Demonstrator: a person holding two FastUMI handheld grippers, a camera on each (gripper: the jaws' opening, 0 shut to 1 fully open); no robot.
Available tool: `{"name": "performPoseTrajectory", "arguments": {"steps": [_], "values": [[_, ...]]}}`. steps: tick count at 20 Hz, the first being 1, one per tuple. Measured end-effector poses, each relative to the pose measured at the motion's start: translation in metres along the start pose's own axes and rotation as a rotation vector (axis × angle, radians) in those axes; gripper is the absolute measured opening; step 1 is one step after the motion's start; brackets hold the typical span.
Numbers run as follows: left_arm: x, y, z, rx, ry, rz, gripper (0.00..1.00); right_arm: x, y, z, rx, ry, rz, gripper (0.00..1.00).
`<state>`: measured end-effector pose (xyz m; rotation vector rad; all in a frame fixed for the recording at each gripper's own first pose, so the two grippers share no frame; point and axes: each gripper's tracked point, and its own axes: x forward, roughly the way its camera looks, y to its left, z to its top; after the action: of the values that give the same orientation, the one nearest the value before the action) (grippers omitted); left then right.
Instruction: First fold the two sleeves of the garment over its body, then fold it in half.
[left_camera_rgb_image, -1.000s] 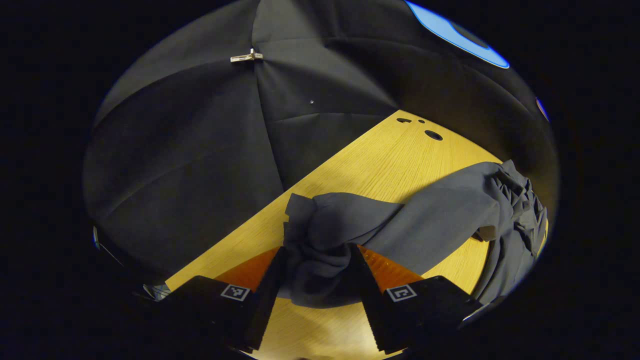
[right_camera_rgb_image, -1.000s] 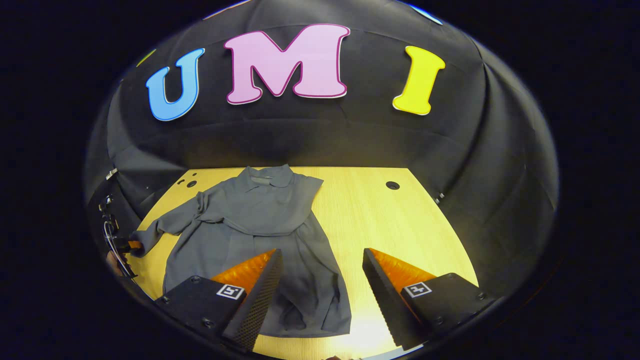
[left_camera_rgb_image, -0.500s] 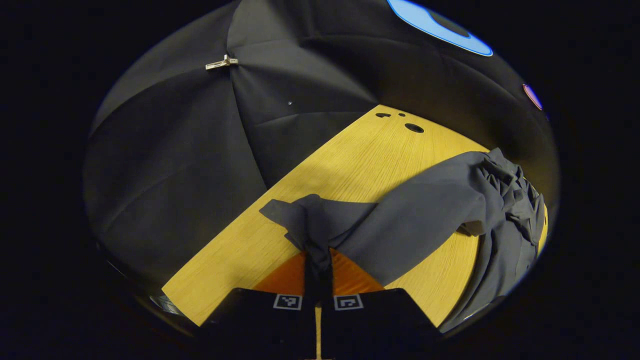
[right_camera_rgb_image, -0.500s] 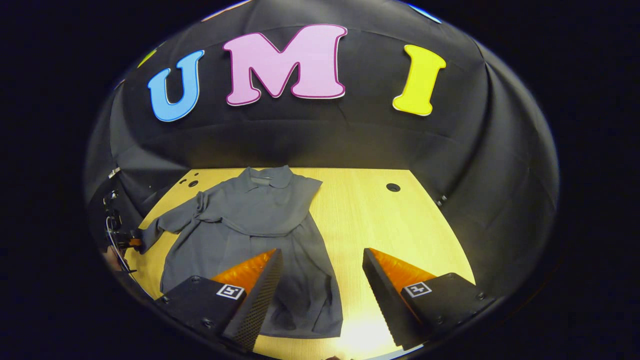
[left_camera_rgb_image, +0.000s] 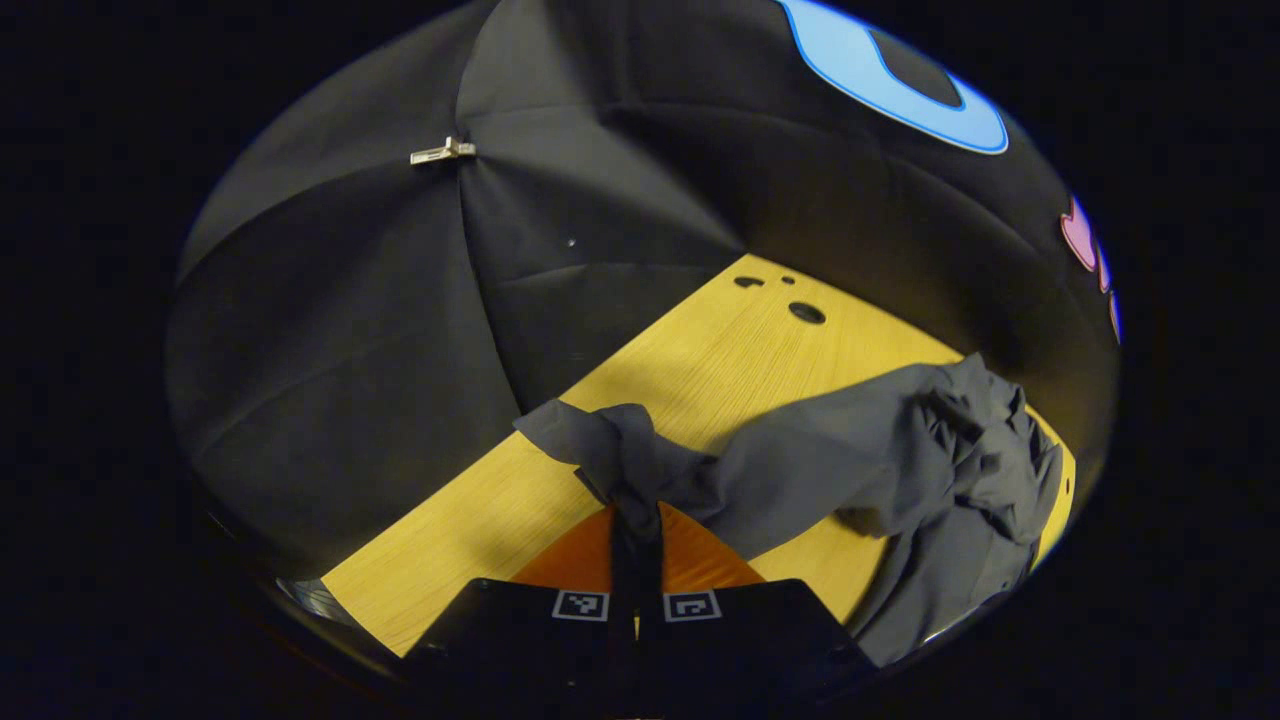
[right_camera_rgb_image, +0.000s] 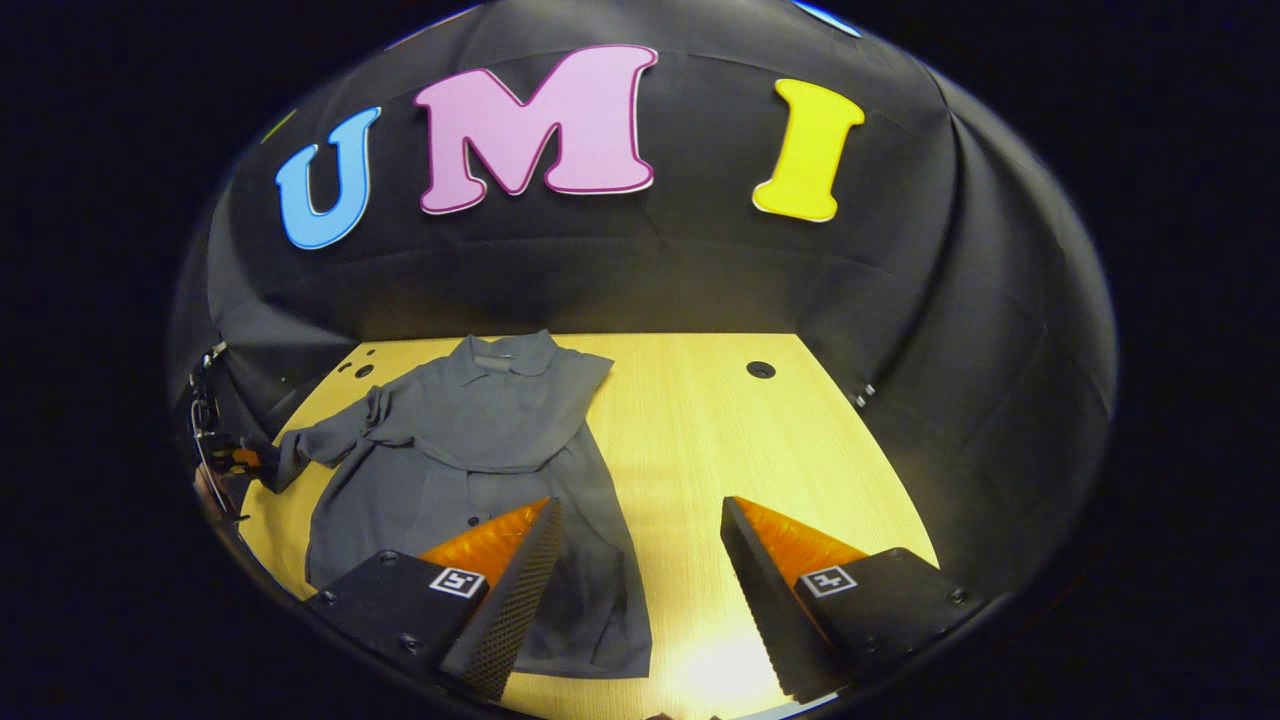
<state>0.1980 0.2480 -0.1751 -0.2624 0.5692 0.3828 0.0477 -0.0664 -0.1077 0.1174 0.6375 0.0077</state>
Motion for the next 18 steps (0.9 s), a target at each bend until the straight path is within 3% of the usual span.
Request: {"name": "performPoseTrajectory", "arguments": {"steps": [4,9,12,18], "values": [[-0.014,-0.047,0.054,0.036,-0.069,-0.066,0.05,0.001,-0.021,0.001,0.033,-0.009,-0.037,0.98],[-0.031,-0.140,0.101,0.105,-0.139,-0.189,0.05,0.000,-0.039,-0.009,0.089,-0.004,-0.067,0.98],[-0.033,-0.191,0.101,0.182,-0.137,-0.238,0.06,-0.003,-0.051,-0.013,0.110,-0.004,-0.083,0.98],[-0.042,-0.315,0.060,0.269,-0.096,-0.398,0.05,-0.010,-0.077,-0.027,0.115,-0.005,-0.136,0.98]]}}
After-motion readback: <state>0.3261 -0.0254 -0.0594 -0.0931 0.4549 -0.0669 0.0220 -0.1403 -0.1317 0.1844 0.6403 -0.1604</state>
